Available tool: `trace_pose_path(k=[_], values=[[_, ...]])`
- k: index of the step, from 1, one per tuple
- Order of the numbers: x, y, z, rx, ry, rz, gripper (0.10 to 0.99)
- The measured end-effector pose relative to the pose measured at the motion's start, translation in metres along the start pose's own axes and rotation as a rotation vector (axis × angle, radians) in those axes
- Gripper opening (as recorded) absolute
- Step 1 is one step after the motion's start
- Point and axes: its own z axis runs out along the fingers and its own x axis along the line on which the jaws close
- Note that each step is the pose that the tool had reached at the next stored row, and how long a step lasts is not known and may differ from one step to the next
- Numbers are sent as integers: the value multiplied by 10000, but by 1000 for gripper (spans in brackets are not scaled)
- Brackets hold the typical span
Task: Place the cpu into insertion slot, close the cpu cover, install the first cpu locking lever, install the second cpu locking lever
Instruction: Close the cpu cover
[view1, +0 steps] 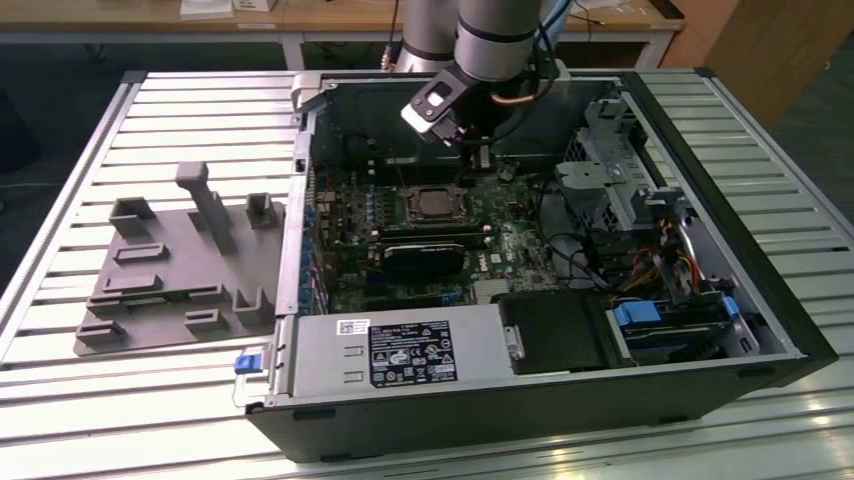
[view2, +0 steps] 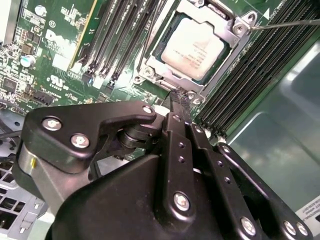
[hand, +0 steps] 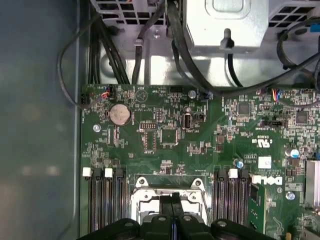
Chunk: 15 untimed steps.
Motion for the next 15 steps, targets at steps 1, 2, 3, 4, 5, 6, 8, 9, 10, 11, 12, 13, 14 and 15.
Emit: trace_pose_path(k=[1, 2, 3, 4, 5, 6, 8, 9, 10, 11, 12, 13, 14, 15], values=[[0, -12, 2, -10, 2, -1, 102], [1, -26, 6, -22, 3, -1, 102], [0, -42, 11, -34, 3, -1, 102], [-1, -59, 16, -44, 1, 0, 102], [-1, -76, 21, -51, 2, -1, 102], [-1, -92, 26, -54, 1, -1, 102], [-1, -133, 37, -61, 1, -2, 102], [-2, -155, 41, -65, 1, -2, 102], [-2, -179, 45, -73, 0, -2, 102], [-3, -205, 48, -85, 0, -2, 102], [-3, -228, 51, -98, 0, -3, 102], [-3, -249, 55, -112, 2, -2, 102], [-3, -270, 59, -121, 2, -2, 102], [-3, -289, 63, -129, 2, -2, 102]])
